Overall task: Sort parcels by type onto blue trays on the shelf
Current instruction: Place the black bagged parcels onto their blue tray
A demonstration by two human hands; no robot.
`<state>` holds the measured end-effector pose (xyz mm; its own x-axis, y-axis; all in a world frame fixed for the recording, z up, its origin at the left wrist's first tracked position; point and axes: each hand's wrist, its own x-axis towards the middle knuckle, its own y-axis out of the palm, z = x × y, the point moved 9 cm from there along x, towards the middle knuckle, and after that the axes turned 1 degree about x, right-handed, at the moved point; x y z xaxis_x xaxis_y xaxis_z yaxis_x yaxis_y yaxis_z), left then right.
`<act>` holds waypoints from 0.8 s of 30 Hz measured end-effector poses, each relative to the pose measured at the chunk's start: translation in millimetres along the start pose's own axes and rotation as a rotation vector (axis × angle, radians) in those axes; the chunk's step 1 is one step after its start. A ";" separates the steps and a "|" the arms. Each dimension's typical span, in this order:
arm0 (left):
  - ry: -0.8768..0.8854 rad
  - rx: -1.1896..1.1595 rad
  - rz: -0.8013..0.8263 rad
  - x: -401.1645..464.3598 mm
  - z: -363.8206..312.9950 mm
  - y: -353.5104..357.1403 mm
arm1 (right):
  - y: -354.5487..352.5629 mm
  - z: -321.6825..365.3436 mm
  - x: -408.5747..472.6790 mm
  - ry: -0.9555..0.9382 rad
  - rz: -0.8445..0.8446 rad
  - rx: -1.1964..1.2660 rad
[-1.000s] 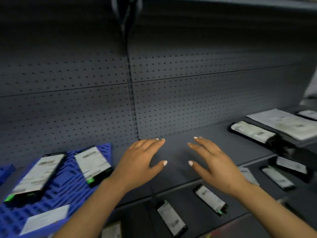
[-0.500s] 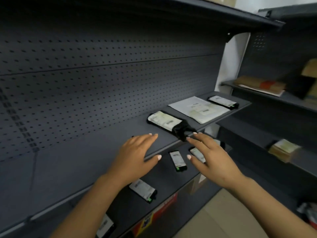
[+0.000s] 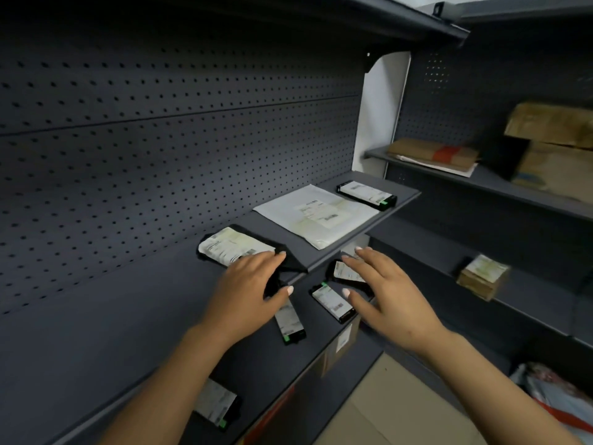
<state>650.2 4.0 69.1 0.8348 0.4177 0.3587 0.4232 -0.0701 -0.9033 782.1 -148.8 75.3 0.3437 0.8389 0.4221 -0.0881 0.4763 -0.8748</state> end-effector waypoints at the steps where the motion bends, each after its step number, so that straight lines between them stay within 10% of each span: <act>1: -0.007 0.006 0.000 11.0 3.6 8.1 | 2.6 -9.1 9.5 0.001 0.002 -0.008; 24: -0.326 0.159 0.194 84.2 81.5 82.3 | 94.0 -57.4 175.6 -0.301 0.082 0.166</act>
<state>726.7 107.3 5.8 0.7275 0.6776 0.1077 0.1880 -0.0459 -0.9811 887.9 28.3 53.5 0.0403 0.9042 0.4252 -0.2629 0.4201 -0.8685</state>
